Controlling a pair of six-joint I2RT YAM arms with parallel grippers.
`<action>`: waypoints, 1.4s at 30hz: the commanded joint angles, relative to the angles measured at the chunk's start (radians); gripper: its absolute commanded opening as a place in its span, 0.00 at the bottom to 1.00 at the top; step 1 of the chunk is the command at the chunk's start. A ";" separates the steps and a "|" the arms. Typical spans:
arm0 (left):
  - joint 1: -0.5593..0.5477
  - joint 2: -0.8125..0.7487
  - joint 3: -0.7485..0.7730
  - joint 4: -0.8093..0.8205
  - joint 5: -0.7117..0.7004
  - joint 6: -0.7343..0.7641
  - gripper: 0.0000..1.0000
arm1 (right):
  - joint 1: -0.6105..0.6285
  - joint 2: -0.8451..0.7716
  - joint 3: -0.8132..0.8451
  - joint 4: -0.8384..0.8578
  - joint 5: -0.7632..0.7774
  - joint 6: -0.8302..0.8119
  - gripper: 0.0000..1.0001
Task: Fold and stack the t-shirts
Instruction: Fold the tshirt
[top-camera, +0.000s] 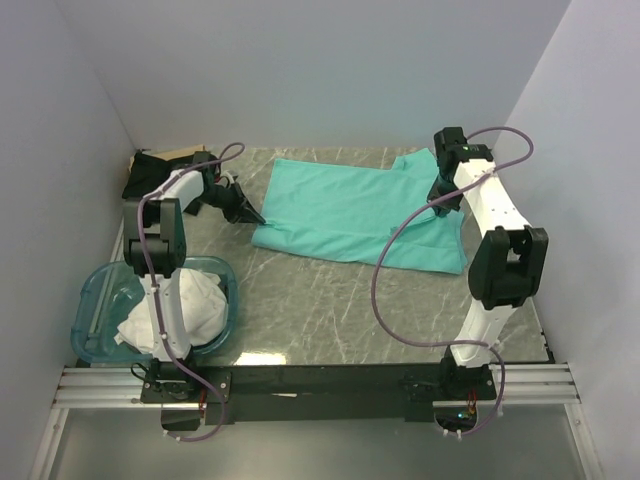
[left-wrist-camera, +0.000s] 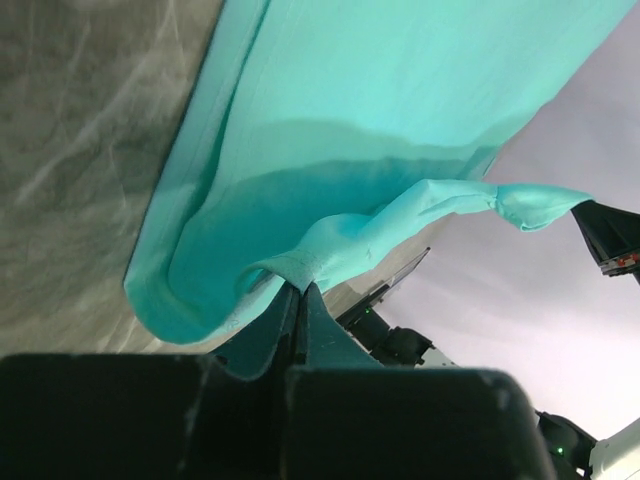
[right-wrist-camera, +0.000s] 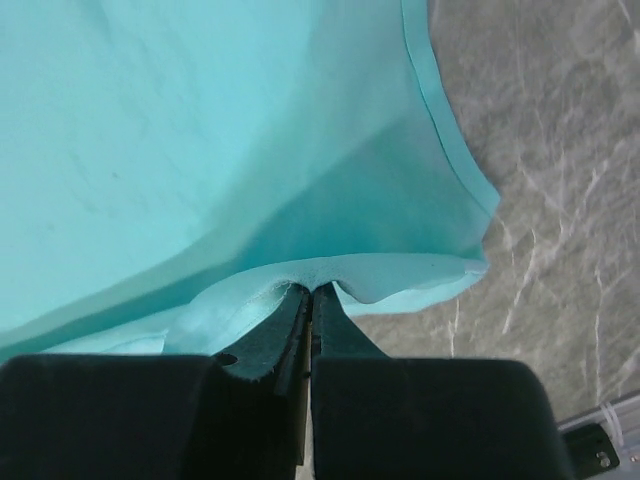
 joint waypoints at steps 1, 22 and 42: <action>0.007 0.031 0.066 -0.006 0.034 -0.015 0.00 | -0.014 0.037 0.092 -0.017 0.034 -0.029 0.00; 0.016 0.100 0.142 0.066 0.035 -0.087 0.00 | -0.025 0.223 0.271 -0.052 0.032 -0.061 0.00; -0.032 -0.041 0.219 0.086 -0.314 -0.001 0.68 | -0.073 0.078 0.077 0.032 -0.092 -0.093 0.62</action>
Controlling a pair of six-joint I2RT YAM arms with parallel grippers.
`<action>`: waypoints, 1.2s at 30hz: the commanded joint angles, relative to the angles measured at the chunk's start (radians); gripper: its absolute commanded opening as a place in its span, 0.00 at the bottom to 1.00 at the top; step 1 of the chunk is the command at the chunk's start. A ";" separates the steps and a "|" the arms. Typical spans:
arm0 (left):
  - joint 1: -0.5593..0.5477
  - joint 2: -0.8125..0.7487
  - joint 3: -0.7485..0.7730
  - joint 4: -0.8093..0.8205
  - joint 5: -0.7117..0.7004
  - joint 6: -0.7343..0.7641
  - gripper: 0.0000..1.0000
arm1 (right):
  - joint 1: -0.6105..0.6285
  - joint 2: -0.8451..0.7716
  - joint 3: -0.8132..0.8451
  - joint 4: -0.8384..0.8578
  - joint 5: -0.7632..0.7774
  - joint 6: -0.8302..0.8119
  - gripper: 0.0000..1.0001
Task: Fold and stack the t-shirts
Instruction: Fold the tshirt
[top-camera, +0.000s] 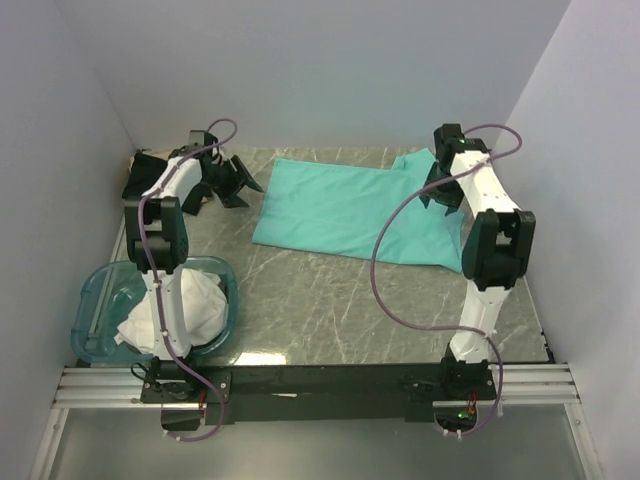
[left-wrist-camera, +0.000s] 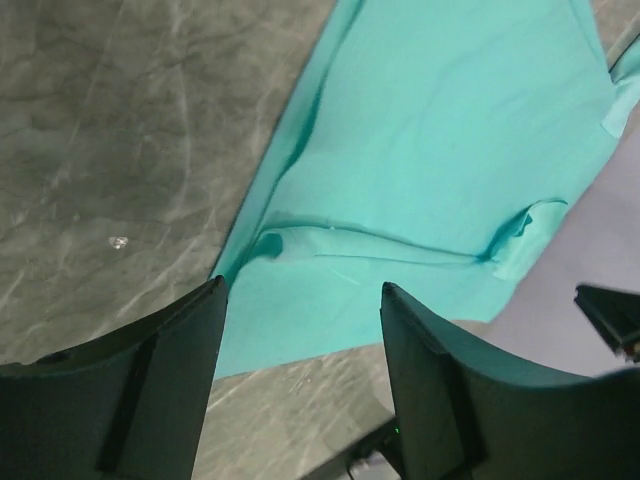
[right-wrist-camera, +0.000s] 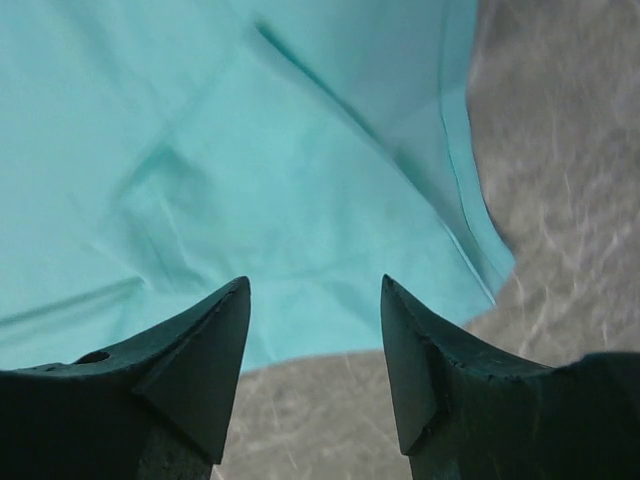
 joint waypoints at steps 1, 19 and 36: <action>-0.051 -0.120 -0.013 0.029 -0.096 0.062 0.68 | -0.046 -0.155 -0.154 0.063 -0.061 -0.012 0.62; -0.178 -0.072 -0.192 0.080 -0.007 0.113 0.66 | -0.176 -0.350 -0.673 0.347 -0.285 0.004 0.59; -0.166 -0.085 -0.269 0.115 -0.111 0.148 0.66 | -0.219 -0.188 -0.649 0.324 -0.127 -0.085 0.58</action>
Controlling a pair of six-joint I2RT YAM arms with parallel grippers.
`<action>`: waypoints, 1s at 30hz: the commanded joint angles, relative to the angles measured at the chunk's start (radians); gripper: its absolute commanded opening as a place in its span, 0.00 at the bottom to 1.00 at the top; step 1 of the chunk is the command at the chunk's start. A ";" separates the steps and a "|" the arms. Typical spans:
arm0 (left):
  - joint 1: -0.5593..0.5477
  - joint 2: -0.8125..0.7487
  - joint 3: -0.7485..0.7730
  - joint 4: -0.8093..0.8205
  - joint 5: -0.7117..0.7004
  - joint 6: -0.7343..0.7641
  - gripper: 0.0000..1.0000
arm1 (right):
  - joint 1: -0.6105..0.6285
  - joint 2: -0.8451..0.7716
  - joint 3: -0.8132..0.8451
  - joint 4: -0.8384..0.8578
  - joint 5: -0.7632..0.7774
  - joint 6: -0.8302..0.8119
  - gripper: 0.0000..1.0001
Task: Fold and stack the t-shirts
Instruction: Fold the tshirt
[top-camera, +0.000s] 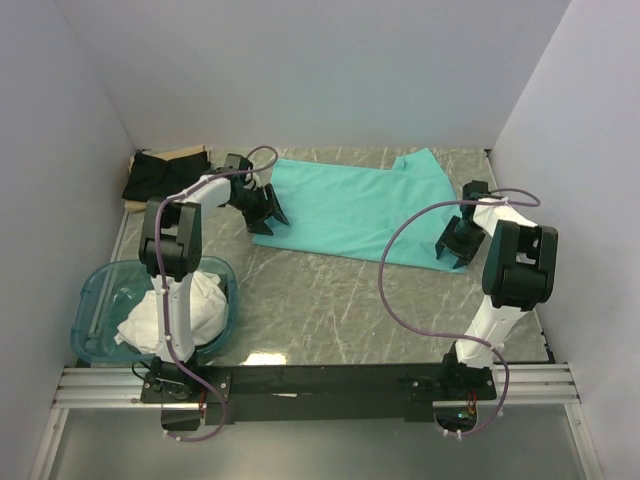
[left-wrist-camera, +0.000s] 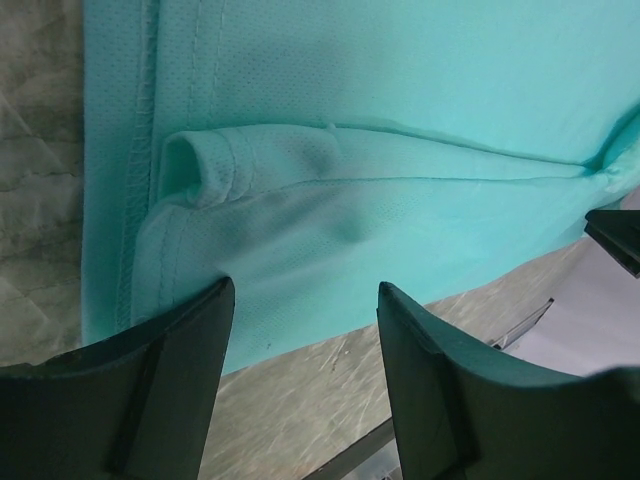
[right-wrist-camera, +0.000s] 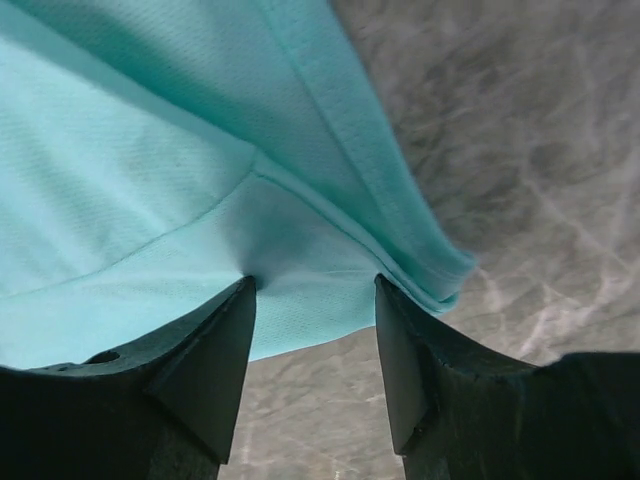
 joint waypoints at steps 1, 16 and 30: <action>0.004 -0.018 -0.008 0.010 -0.092 0.052 0.66 | -0.017 0.005 0.017 -0.017 0.102 -0.046 0.58; -0.015 -0.091 0.166 -0.085 -0.106 0.064 0.67 | 0.010 -0.128 0.180 -0.120 0.008 -0.060 0.57; -0.059 0.025 0.213 -0.048 -0.115 0.053 0.67 | 0.110 0.017 0.237 0.070 -0.286 0.017 0.55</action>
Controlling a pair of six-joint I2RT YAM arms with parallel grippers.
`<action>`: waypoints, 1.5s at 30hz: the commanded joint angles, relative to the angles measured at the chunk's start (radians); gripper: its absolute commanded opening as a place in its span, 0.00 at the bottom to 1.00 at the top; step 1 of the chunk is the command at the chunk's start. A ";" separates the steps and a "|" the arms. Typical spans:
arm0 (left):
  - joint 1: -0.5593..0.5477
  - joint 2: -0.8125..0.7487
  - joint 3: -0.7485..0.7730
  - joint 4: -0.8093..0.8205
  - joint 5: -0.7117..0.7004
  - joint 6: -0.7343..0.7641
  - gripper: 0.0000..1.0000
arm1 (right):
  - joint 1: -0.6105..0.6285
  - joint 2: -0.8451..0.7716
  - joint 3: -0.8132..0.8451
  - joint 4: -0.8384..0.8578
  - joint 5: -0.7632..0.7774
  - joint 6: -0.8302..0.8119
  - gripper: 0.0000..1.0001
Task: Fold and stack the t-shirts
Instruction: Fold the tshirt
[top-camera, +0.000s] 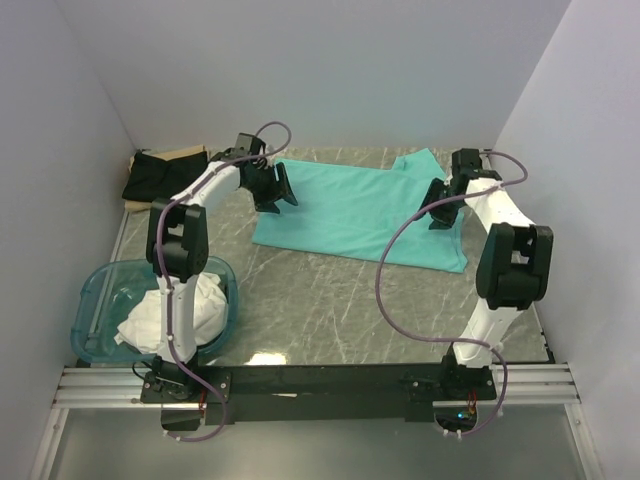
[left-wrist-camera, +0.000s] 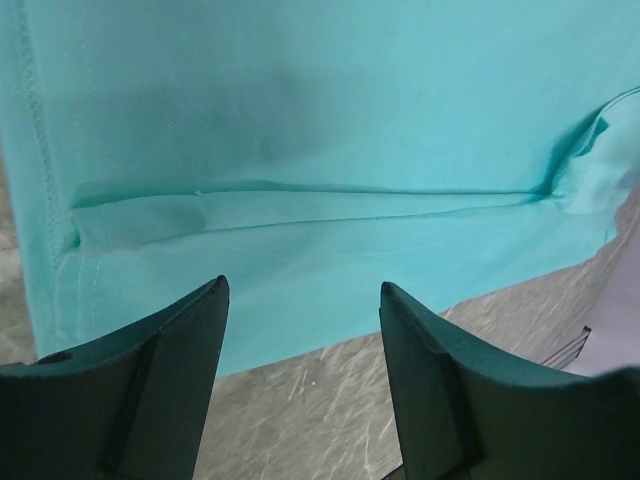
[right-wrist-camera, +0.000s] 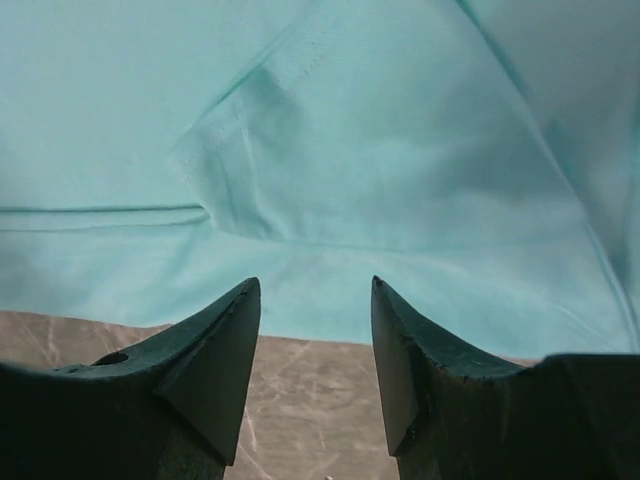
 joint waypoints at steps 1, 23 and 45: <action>0.000 0.019 -0.010 0.006 -0.024 0.017 0.67 | 0.002 0.057 -0.003 0.091 -0.100 0.034 0.55; 0.000 -0.161 -0.456 0.098 -0.065 0.031 0.67 | 0.005 0.034 -0.305 -0.019 -0.100 -0.001 0.53; -0.061 -0.424 -0.823 0.157 -0.058 -0.047 0.67 | 0.008 -0.267 -0.615 -0.003 -0.057 0.030 0.53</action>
